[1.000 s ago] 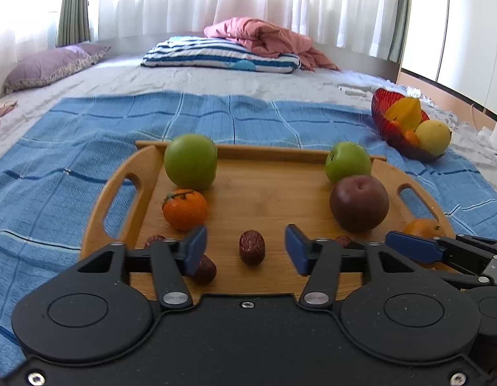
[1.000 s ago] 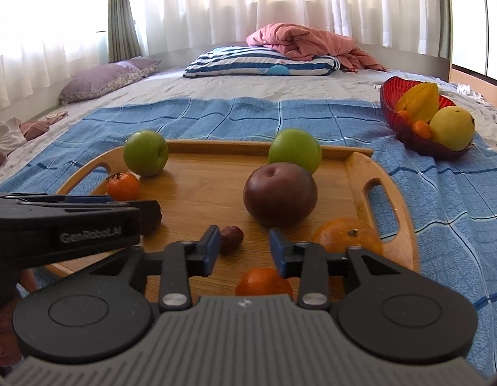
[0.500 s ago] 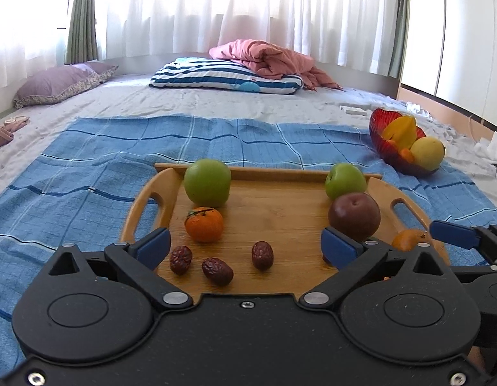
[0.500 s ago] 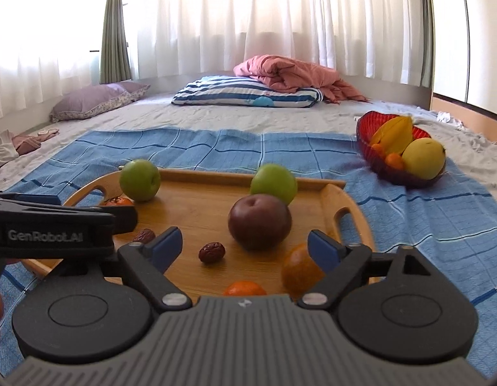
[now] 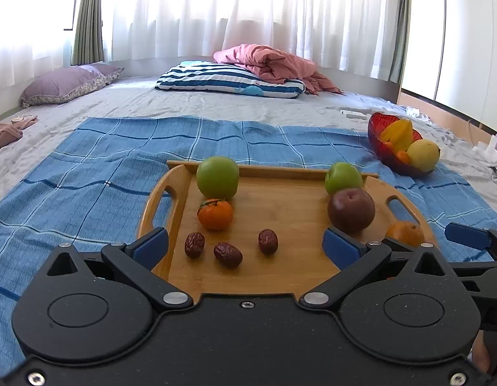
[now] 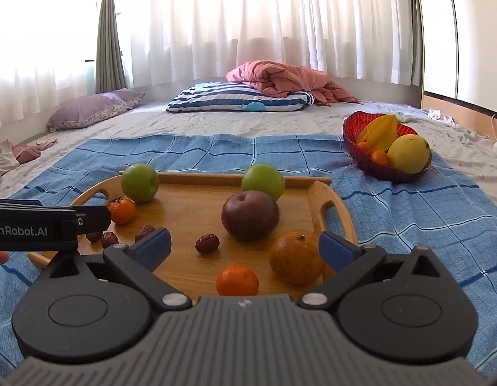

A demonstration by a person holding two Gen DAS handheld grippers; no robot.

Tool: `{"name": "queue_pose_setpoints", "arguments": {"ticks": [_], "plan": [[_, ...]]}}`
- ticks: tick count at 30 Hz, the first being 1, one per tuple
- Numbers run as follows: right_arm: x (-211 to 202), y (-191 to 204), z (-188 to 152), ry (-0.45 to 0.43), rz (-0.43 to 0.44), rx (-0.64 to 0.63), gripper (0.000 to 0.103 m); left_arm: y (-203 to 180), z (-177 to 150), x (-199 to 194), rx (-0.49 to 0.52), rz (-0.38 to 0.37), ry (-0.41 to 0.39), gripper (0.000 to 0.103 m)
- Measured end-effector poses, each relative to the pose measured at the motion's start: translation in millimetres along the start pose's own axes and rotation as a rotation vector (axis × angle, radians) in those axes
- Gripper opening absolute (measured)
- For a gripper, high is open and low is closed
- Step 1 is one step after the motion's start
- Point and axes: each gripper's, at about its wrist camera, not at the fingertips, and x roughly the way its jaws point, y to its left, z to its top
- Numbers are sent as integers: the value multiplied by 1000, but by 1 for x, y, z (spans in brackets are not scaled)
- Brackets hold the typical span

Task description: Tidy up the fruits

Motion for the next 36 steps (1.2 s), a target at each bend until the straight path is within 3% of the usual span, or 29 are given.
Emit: {"name": "queue_pose_setpoints", "arguments": {"ticks": [24, 31, 36], "plan": [[-23, 4, -41, 26, -9, -18, 103, 10, -50, -16, -36, 14, 78, 103], [-18, -3, -53, 58, -14, 26, 103, 3, -65, -8, 37, 60, 93, 103], [-14, -8, -60, 90, -17, 48, 103, 4, -71, -1, 33, 70, 111, 103]]}}
